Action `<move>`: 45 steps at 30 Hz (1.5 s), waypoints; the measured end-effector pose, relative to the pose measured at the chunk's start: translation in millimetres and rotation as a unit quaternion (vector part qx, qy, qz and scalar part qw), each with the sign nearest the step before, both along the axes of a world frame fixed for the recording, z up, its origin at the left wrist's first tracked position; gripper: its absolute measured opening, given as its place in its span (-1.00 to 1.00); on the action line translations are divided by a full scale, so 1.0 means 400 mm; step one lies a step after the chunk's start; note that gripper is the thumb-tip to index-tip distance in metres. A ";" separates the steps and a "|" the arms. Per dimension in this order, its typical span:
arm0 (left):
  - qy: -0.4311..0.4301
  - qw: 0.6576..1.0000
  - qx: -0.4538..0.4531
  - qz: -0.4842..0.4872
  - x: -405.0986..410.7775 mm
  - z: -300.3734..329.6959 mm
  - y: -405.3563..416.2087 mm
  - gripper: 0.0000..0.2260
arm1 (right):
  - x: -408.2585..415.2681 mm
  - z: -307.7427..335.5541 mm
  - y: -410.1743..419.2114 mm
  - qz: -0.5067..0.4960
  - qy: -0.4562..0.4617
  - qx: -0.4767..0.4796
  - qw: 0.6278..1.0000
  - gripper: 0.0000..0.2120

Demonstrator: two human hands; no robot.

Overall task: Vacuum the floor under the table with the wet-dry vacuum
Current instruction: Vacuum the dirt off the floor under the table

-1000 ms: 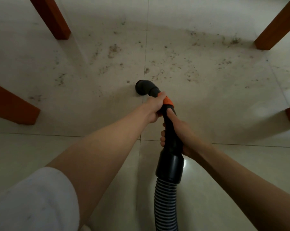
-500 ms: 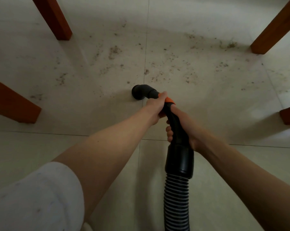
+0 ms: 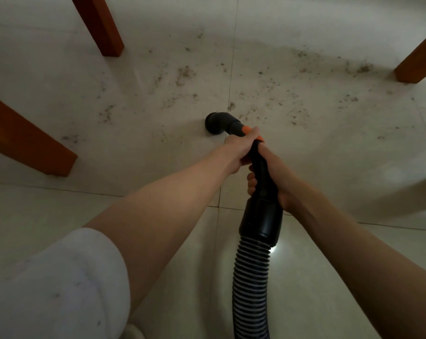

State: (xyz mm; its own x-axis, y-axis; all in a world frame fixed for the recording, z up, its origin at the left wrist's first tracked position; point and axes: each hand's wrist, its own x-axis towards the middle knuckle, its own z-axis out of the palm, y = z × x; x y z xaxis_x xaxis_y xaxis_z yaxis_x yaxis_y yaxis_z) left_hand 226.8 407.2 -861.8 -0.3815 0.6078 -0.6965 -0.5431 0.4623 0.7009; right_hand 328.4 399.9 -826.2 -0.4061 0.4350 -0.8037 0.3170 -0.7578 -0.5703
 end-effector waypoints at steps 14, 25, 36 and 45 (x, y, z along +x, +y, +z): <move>0.014 1.000 -0.011 0.008 -0.001 -0.016 -0.035 -0.62 | -0.001 0.012 -0.030 0.049 -0.016 0.006 0.999 -0.54; -0.019 0.999 -0.019 0.037 -0.023 -0.002 -0.083 -0.77 | -0.013 0.028 -0.053 0.085 -0.014 0.012 0.996 -0.58; -0.010 0.999 -0.018 0.042 -0.071 0.000 -0.086 -0.56 | -0.071 -0.007 -0.073 0.066 -0.027 0.066 0.995 -0.54; -0.014 0.998 0.006 0.063 -0.062 -0.012 -0.104 -0.77 | -0.055 0.017 -0.070 0.099 -0.009 0.023 0.995 -0.57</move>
State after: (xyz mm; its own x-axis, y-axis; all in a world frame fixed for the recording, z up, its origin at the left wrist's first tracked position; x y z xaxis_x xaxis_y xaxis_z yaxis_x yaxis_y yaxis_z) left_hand 202.0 365.6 -866.5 -0.4354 0.5649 -0.7010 -0.6156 0.3813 0.6897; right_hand 306.2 372.0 -819.2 -0.4732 0.3846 -0.7925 0.4686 -0.6519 -0.5962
